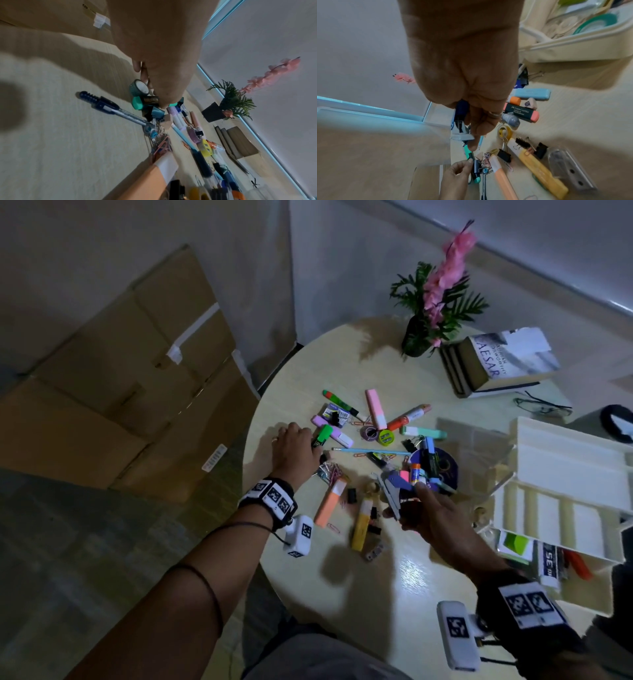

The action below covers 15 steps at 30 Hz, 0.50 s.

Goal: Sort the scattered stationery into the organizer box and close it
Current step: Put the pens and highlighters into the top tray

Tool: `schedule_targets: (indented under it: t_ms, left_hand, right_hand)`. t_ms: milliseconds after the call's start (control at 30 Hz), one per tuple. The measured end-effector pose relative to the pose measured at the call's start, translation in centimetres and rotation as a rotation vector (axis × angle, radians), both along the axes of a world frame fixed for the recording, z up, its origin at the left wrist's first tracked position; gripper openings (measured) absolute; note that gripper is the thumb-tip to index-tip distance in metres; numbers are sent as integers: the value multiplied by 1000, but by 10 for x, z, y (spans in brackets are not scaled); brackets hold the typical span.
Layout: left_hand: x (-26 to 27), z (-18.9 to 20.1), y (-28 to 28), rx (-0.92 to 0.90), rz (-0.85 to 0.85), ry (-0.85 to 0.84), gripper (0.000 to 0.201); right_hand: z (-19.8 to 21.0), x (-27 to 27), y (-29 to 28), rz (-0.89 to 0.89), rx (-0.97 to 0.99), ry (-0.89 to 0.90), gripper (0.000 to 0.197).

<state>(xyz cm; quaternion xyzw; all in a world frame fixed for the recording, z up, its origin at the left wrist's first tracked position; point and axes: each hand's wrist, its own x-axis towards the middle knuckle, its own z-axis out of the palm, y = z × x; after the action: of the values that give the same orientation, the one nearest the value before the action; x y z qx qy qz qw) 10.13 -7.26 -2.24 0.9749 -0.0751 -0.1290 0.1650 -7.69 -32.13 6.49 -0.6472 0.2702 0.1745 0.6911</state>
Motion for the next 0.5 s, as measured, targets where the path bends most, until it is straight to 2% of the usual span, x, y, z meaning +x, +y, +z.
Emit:
schedule_targets:
  t_ms: [167,300,500]
  left_hand:
    - [-27,8,18,-41,-51,-47,14]
    - [-56,-3,43,20,-104,-29,22]
    - [-64,8,45,88,-113,18,13]
  right_hand:
    - [11,-20,2,18,-8,-57,54]
    - [4,-28,3,5,12,-39,53]
    - [5,-31,5,-8,-78,-28,46]
